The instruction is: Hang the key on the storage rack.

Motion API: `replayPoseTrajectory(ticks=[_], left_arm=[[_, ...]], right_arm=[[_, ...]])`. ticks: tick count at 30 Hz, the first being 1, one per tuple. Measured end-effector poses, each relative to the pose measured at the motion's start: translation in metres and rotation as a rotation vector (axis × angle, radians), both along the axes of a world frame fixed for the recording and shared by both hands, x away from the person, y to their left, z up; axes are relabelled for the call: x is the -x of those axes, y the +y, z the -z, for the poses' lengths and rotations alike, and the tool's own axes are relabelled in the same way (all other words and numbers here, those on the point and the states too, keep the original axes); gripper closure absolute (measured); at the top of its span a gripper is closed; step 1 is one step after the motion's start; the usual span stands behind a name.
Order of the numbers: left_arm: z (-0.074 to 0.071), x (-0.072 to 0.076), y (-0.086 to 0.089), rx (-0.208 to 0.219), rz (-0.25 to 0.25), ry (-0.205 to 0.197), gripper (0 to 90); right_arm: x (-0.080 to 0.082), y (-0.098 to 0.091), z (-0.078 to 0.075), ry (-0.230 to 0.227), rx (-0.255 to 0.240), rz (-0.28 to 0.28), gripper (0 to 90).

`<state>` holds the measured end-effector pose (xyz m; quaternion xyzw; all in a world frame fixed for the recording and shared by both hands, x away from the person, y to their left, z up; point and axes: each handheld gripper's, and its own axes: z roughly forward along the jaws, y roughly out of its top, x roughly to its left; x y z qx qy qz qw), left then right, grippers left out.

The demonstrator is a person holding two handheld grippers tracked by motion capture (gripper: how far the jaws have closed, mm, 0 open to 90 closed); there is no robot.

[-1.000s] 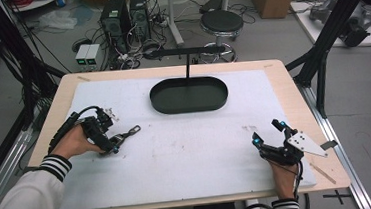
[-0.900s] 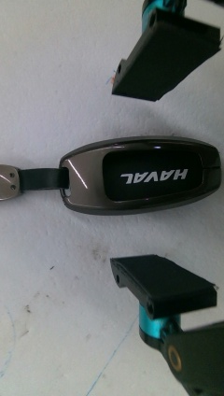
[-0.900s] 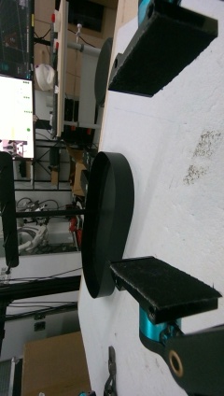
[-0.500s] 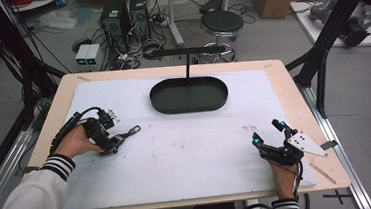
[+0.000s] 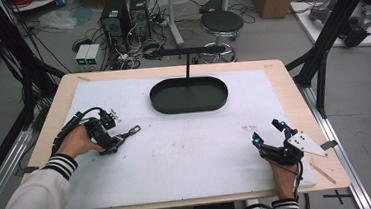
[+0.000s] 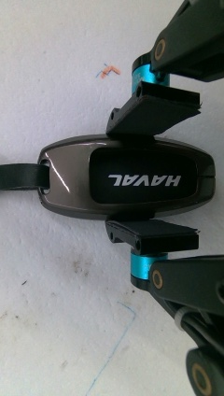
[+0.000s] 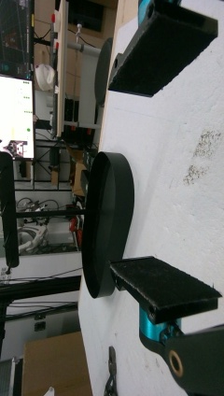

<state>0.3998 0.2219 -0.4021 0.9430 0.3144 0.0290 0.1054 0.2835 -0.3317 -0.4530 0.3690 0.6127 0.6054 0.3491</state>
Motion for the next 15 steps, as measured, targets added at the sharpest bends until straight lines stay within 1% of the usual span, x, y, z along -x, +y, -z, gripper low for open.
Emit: replayPoseTrajectory(ticks=[3, 8, 11, 12, 13, 14, 15], left_arm=[[0.0014, 0.0001, -0.0019, -0.017, 0.006, 0.0, 47.7], [0.0017, 0.0003, -0.0018, -0.006, -0.012, 0.003, 48.4], [0.0015, 0.0003, -0.0022, -0.015, -0.016, 0.0, 48.6], [0.0013, 0.0011, -0.0029, -0.019, -0.026, 0.0, 48.6], [0.0013, 0.0011, -0.0029, -0.019, -0.026, 0.0, 48.7], [0.0014, 0.002, -0.0036, -0.02, -0.028, -0.007, 48.7], [0.0013, 0.0028, -0.0038, -0.024, -0.016, -0.015, 48.7]], right_arm=[[0.0, 0.0, 0.0, 0.0, 0.001, 0.0, 11.4], [0.0001, 0.0, 0.0, 0.0, 0.001, 0.0, 11.4], [0.0, 0.0, 0.0, 0.001, 0.0, 0.002, 11.4], [0.0, 0.0, 0.0, 0.0, 0.001, 0.0, 11.4], [0.0, 0.0, 0.0, 0.0, 0.001, 0.0, 11.4], [0.0, 0.0, 0.0, -0.001, 0.001, 0.0, 11.4], [0.0, 0.0, 0.0, -0.001, 0.001, 0.0, 11.4]])
